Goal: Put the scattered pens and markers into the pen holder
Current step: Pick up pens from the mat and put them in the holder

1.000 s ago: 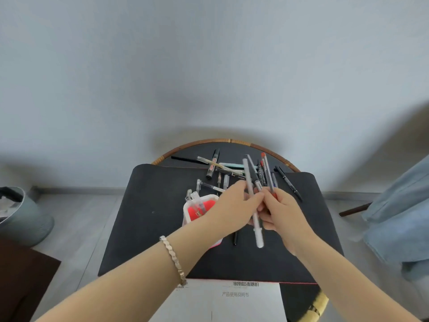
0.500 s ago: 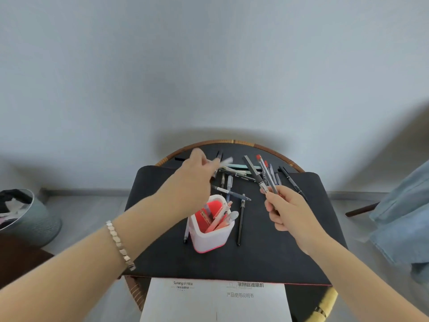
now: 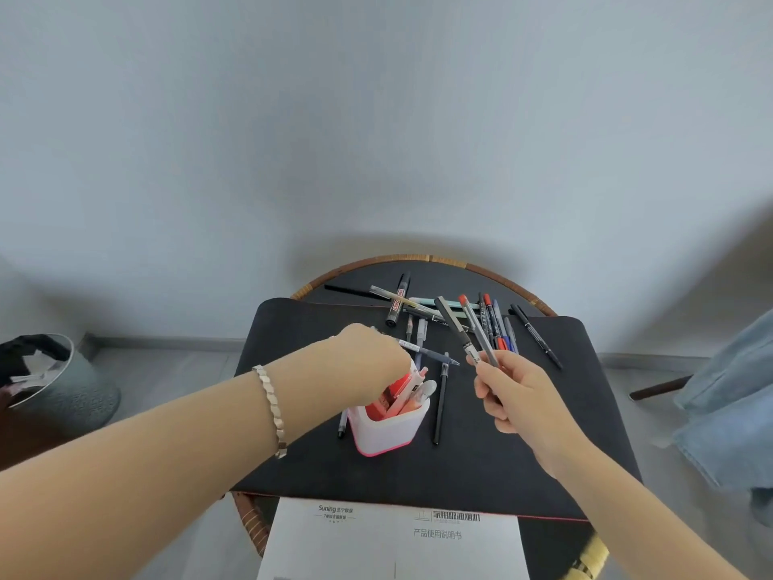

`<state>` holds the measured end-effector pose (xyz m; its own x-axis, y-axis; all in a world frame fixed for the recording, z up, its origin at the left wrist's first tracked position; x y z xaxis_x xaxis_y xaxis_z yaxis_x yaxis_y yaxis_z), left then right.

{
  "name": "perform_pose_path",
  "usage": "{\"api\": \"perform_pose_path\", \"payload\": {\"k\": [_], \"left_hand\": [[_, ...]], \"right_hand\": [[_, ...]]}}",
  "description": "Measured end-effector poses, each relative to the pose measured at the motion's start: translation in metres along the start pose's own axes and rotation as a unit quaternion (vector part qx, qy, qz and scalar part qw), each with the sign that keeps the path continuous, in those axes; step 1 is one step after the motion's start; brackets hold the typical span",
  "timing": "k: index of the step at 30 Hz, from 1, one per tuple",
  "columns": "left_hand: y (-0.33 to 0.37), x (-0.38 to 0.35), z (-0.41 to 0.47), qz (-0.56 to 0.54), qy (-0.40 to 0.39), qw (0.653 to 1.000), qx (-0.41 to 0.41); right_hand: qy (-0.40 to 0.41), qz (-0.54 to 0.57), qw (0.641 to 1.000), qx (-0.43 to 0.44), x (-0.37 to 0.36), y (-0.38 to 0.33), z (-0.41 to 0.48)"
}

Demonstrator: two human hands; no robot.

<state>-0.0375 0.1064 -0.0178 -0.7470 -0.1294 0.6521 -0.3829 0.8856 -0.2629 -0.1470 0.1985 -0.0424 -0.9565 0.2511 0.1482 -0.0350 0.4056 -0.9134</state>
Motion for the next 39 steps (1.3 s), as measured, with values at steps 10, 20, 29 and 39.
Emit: {"api": "perform_pose_path", "payload": {"k": [10, 20, 29, 39], "left_hand": [[-0.034, 0.028, -0.029, -0.315, 0.337, 0.887, 0.001], [-0.061, -0.003, -0.048, -0.691, 0.479, 0.54, -0.033], [-0.026, -0.048, -0.02, -0.436, 0.37, 0.82, 0.03], [-0.005, -0.078, 0.002, -0.532, 0.219, 0.817, 0.035]], "right_hand": [[-0.01, 0.037, 0.998, 0.049, -0.02, -0.013, 0.002], [-0.015, -0.072, 0.996, 0.043, -0.016, -0.015, -0.002], [0.053, -0.275, 0.944, 0.174, 0.009, -0.055, -0.022], [0.03, -0.365, 0.911, 0.189, -0.051, -0.045, 0.025]]}}
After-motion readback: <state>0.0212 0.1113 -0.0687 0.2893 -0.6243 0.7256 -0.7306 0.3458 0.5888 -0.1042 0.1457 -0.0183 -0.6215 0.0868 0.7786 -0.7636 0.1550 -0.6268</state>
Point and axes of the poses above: each hand's wrist, its own z-axis towards the middle knuckle, its own x-axis out of the back of the hand, y = z × x, the point moved 6 cm from there along z, towards the middle knuckle, and after that the axes turned 10 degrees about -y, right-handed, at the moved point
